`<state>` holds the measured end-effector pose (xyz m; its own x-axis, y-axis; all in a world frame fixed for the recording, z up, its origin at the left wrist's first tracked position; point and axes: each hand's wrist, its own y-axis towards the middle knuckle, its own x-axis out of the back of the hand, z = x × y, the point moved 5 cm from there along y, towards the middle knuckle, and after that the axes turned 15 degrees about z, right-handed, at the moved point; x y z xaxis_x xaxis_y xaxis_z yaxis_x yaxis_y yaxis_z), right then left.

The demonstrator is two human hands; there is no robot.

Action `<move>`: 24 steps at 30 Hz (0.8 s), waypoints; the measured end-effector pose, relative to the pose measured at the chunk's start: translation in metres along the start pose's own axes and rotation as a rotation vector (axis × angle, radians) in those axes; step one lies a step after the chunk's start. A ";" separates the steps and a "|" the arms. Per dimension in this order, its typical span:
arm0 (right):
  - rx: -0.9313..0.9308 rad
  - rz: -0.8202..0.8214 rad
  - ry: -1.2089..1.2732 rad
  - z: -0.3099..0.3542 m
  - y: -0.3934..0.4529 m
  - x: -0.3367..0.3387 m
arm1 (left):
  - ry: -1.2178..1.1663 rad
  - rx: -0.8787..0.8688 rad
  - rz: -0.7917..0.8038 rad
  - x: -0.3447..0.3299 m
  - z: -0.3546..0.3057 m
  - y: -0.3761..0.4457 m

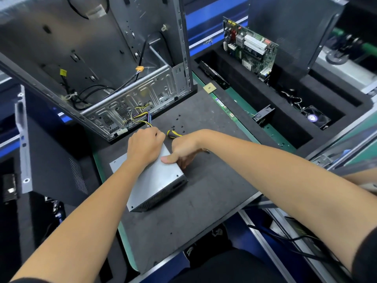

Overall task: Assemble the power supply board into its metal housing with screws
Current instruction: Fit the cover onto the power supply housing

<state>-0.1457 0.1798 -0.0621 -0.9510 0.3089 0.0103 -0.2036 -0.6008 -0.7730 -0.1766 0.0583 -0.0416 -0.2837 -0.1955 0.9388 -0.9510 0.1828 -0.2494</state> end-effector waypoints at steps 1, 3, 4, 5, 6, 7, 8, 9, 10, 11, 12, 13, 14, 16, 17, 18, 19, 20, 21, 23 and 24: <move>-0.006 0.041 -0.054 -0.001 -0.003 -0.001 | -0.007 0.004 -0.003 0.001 0.001 0.000; -0.049 0.163 -0.149 -0.003 -0.008 -0.006 | -0.016 0.003 -0.006 0.001 0.003 0.000; -0.068 0.190 -0.216 -0.004 -0.009 -0.007 | -0.021 -0.003 -0.004 0.001 0.003 0.000; -0.084 0.185 -0.304 -0.003 -0.010 -0.008 | -0.029 -0.007 -0.003 0.002 0.003 0.000; -0.096 0.158 -0.390 -0.003 -0.009 -0.008 | -0.040 -0.007 -0.003 0.002 0.004 0.000; -0.110 0.123 -0.455 -0.003 -0.007 -0.008 | -0.051 -0.005 -0.003 0.003 0.005 0.001; -0.118 0.092 -0.502 -0.003 -0.006 -0.008 | -0.062 -0.002 -0.003 0.002 0.006 0.001; -0.117 0.064 -0.547 -0.003 -0.004 -0.008 | -0.071 0.004 -0.002 0.002 0.008 0.002; -0.105 0.029 -0.603 -0.002 -0.003 -0.009 | -0.079 0.014 0.000 0.003 0.011 0.002; -0.080 -0.015 -0.663 0.000 -0.001 -0.008 | -0.088 0.027 0.001 0.004 0.014 0.002; -0.046 -0.066 -0.721 0.002 0.001 -0.009 | -0.100 0.041 0.000 0.004 0.017 0.002; -0.007 -0.118 -0.773 0.005 0.002 -0.009 | -0.114 0.052 -0.005 0.005 0.021 0.001; 0.027 -0.168 -0.816 0.007 0.003 -0.009 | -0.131 0.060 -0.011 0.006 0.024 0.001; 0.072 -0.243 -0.876 0.010 0.004 -0.008 | -0.166 0.072 -0.026 0.008 0.029 -0.001; 0.076 -0.263 -0.899 0.010 0.004 -0.007 | -0.179 0.076 -0.030 0.008 0.030 -0.001; 0.074 -0.274 -0.919 0.010 0.004 -0.007 | -0.189 0.075 -0.028 0.007 0.031 -0.001; 0.073 -0.278 -0.934 0.011 0.004 -0.007 | -0.193 0.072 -0.022 0.006 0.031 -0.001; 0.076 -0.278 -0.944 0.012 0.005 -0.006 | -0.190 0.070 -0.011 0.006 0.032 0.000; 0.080 -0.276 -0.947 0.012 0.005 -0.006 | -0.185 0.073 0.001 0.005 0.032 0.000; 0.084 -0.279 -0.952 0.013 0.004 -0.006 | -0.183 0.081 0.011 0.005 0.034 0.001; 0.088 -0.284 -0.947 0.013 0.003 -0.006 | -0.186 0.082 0.011 0.004 0.034 0.002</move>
<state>-0.1439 0.1668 -0.0568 -0.6493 -0.2434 0.7205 -0.4330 -0.6605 -0.6134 -0.1835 0.0253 -0.0461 -0.3049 -0.3702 0.8775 -0.9523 0.1086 -0.2851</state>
